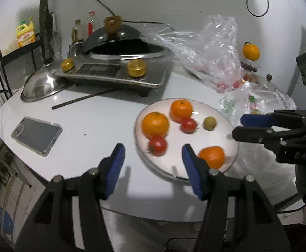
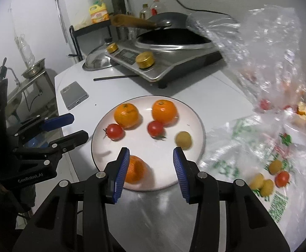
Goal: Organize fruits
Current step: 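Move both open grippers back over the fruit on the plastic bag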
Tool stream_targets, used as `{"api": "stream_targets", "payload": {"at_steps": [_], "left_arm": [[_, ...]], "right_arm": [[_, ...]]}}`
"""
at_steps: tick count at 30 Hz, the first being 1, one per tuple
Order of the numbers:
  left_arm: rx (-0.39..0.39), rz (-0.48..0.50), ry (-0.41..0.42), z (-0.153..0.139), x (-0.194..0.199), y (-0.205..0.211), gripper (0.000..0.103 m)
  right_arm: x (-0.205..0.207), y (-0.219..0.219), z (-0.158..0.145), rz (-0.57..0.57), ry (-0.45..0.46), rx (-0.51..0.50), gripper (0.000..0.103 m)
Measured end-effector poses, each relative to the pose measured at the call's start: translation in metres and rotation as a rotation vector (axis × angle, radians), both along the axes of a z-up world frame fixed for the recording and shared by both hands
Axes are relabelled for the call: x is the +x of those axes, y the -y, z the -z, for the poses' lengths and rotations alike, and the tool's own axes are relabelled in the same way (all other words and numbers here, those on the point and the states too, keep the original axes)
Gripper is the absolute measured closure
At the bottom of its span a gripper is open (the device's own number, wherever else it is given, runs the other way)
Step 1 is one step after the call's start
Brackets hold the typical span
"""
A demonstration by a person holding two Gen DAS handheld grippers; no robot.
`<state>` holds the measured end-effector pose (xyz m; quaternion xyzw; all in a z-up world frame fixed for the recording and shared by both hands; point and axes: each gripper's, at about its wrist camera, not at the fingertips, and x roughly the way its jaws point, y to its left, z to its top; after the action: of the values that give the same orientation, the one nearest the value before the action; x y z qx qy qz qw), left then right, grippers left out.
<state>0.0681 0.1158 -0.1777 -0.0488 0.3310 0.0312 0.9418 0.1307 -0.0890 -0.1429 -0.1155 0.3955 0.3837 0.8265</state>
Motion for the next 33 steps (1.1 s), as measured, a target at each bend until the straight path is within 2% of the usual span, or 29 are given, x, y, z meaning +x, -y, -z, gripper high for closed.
{"api": "stream_targets", "payload": {"at_steps": [22, 33], "left_arm": [[0.068, 0.157, -0.01, -0.014, 0.027, 0.12, 0.045], [0.092, 0.238, -0.025, -0.012, 0.048, 0.168, 0.045]], "right_arm": [[0.012, 0.134, -0.007, 0.168, 0.029, 0.068, 0.057], [0.03, 0.179, 0.001, 0.217, 0.025, 0.085, 0.058]]}}
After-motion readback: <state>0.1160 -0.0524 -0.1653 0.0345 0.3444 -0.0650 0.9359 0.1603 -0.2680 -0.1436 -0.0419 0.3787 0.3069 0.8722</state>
